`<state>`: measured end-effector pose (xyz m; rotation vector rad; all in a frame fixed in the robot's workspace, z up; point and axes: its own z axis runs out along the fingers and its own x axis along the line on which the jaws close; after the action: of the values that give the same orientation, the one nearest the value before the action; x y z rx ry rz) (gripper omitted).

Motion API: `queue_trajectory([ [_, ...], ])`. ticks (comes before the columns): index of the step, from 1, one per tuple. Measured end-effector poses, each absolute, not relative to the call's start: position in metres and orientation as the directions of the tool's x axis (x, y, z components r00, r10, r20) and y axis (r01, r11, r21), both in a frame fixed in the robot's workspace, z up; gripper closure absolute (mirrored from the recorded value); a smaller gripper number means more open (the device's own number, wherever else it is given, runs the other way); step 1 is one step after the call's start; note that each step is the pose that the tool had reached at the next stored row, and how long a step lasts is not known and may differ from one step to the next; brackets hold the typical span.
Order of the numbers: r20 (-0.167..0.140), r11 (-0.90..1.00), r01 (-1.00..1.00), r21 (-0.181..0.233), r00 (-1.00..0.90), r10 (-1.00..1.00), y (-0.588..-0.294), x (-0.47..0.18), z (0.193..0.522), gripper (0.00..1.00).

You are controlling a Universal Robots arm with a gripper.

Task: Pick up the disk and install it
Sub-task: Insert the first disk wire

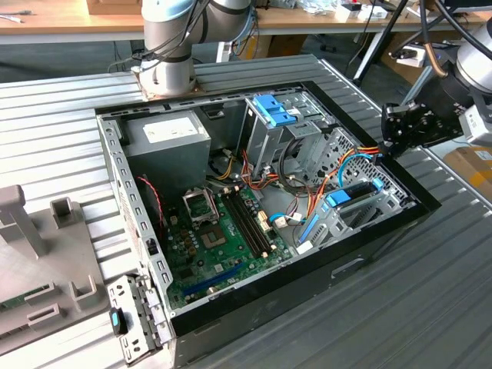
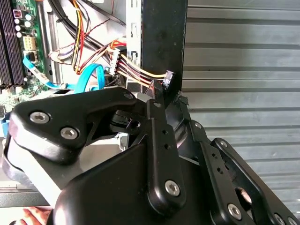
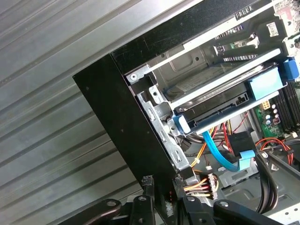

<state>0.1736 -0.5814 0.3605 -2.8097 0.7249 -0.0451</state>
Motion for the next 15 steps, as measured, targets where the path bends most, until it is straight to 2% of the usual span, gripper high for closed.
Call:
queue_trajectory([
  [11, -0.027, -0.848, -0.473, -0.239, 0.876, -0.481, -0.5850, 0.1698, 0.3606, 0.71],
  [12, -0.027, -0.848, -0.473, -0.239, 0.876, -0.481, -0.5851, 0.1697, 0.3606, 0.73],
  [13, -0.026, -0.848, -0.473, -0.239, 0.876, -0.481, -0.5851, 0.1697, 0.3607, 0.84],
  [15, -0.027, -0.848, -0.473, -0.239, 0.876, -0.481, -0.5852, 0.1697, 0.3605, 0.84],
])
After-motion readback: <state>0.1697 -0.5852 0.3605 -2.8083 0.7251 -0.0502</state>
